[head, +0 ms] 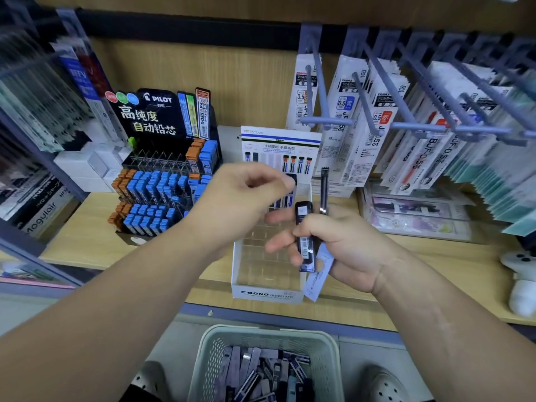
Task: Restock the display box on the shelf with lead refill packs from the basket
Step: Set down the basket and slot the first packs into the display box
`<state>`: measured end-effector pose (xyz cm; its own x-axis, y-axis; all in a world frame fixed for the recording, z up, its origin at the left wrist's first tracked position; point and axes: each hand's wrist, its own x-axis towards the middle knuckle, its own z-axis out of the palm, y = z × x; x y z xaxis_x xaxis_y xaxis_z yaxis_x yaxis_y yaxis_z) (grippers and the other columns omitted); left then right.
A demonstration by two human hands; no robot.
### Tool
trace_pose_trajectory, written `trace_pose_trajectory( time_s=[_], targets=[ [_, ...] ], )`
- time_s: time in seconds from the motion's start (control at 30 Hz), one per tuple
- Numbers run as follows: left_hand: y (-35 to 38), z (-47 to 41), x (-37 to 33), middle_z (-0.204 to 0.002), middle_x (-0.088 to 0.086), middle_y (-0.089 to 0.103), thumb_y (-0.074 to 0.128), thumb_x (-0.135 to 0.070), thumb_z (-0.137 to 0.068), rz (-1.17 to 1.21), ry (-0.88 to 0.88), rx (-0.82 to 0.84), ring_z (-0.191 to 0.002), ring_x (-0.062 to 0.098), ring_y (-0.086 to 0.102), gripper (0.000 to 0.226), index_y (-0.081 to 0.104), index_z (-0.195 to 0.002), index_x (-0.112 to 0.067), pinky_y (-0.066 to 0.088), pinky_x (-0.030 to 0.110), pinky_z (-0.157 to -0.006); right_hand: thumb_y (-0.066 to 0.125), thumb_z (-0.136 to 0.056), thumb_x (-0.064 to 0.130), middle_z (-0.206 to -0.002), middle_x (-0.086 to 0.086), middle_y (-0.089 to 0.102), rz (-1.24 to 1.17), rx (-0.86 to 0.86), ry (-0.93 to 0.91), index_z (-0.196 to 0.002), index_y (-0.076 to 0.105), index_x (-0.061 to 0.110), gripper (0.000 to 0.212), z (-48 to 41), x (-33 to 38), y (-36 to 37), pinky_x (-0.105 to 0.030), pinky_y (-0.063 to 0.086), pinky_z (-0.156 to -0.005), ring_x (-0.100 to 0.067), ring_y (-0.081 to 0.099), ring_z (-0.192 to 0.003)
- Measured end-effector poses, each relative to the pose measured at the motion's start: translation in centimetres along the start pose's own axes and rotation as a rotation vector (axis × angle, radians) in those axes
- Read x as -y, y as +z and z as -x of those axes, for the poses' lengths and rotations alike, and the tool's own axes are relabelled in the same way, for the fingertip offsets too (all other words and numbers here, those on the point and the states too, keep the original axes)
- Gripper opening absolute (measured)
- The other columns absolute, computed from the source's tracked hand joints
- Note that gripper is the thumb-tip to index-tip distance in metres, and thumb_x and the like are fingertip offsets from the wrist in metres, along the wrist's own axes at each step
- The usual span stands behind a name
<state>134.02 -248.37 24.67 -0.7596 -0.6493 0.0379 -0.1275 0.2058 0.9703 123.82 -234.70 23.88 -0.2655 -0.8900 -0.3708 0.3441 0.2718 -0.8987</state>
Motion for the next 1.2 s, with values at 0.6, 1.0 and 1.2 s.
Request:
trace_pose_trajectory(
  time_s=[0.6, 1.0, 1.2],
  targets=[
    [-0.4, -0.7, 0.5, -0.070, 0.009, 0.065, 0.065, -0.009, -0.091, 0.381, -0.134, -0.049, -0.057, 0.017, 0.060, 0.007, 0.066, -0.086, -0.004, 0.048, 0.026, -0.050, 0.061, -0.094, 0.029, -0.056, 0.001, 0.046, -0.177, -0.131, -0.084, -0.098, 0.072, 0.003, 0.029, -1.5, -1.1, -1.1, -0.023, 0.022, -0.044, -0.011, 0.038, -0.049],
    [0.6, -0.1, -0.4, -0.080, 0.015, 0.073, 0.071, -0.016, -0.078, 0.419, 0.112, -0.018, -0.064, 0.022, 0.067, 0.017, 0.072, -0.090, -0.004, 0.057, 0.031, -0.063, 0.052, -0.090, 0.043, -0.046, 0.005, 0.028, -0.469, 0.051, 0.102, -0.067, 0.061, 0.012, 0.040, -0.7, -0.3, -1.6, -0.021, 0.017, -0.041, -0.010, 0.025, -0.039],
    [1.0, -0.7, 0.3, -0.064, 0.012, 0.071, 0.070, -0.013, -0.089, 0.308, 0.062, -0.152, -0.052, 0.020, 0.059, 0.014, 0.072, -0.079, -0.003, 0.054, 0.029, -0.052, 0.060, -0.093, 0.046, -0.052, 0.003, 0.027, -0.185, -0.131, 0.036, -0.090, 0.068, 0.009, 0.038, -0.4, -0.6, -1.2, -0.023, 0.019, -0.041, -0.010, 0.022, -0.045]
  ],
)
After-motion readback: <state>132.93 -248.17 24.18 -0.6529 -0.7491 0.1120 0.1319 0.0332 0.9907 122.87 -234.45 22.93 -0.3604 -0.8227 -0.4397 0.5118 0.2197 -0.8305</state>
